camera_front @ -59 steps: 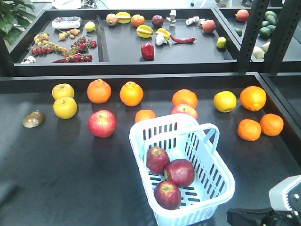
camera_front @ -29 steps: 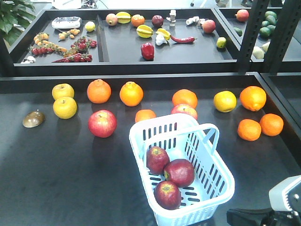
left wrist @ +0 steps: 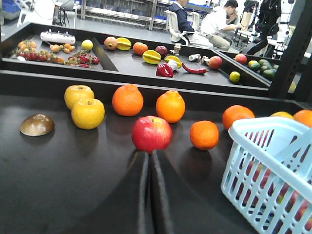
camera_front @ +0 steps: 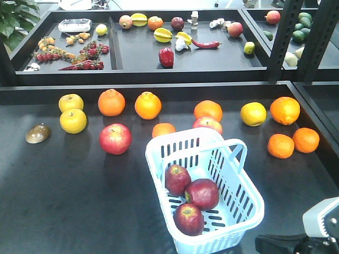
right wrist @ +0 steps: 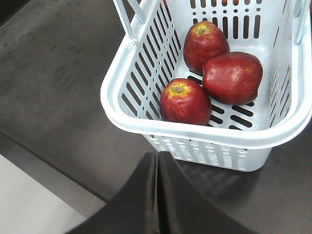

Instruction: Pick three apples into basket with both arms

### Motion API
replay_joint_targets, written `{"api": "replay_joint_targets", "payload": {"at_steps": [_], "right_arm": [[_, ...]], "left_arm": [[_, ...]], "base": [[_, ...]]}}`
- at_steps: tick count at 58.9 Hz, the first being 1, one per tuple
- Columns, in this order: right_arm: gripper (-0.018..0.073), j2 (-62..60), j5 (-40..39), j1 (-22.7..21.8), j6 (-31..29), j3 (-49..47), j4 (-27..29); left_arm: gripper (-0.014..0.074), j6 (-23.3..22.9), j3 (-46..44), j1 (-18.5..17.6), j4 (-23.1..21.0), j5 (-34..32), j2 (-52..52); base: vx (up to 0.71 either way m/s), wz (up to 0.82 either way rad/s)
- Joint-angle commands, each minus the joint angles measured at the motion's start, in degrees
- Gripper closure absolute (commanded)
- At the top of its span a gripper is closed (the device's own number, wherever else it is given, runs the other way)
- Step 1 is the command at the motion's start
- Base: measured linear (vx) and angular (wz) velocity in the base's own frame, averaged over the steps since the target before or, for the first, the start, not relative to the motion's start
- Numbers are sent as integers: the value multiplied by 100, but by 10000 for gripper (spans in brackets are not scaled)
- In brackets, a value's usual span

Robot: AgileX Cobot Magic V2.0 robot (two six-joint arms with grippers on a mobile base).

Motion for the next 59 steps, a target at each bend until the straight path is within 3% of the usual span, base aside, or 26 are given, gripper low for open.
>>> {"api": "replay_joint_targets", "payload": {"at_steps": [1, 13, 32, 43, 59], "right_arm": [[564, -14, -98, -4, -30, -140, 140], [564, -14, -98, -4, -30, -140, 140], [564, -14, -98, -4, -30, -140, 140], [564, -14, -94, -4, -30, -140, 140], [564, -14, -94, -4, -30, -140, 140]], "left_arm": [[602, -162, -93, 11, 4, -598, -81], [602, -162, -93, 121, 54, -824, -81], [602, -673, -93, 753, 604, -484, -81], [602, -913, -93, 1165, 623, -490, -81], [602, -913, -93, 1204, 623, -463, -81]], "base": [[0, 0], [0, 0], [0, 0], [0, 0], [0, 0]]}}
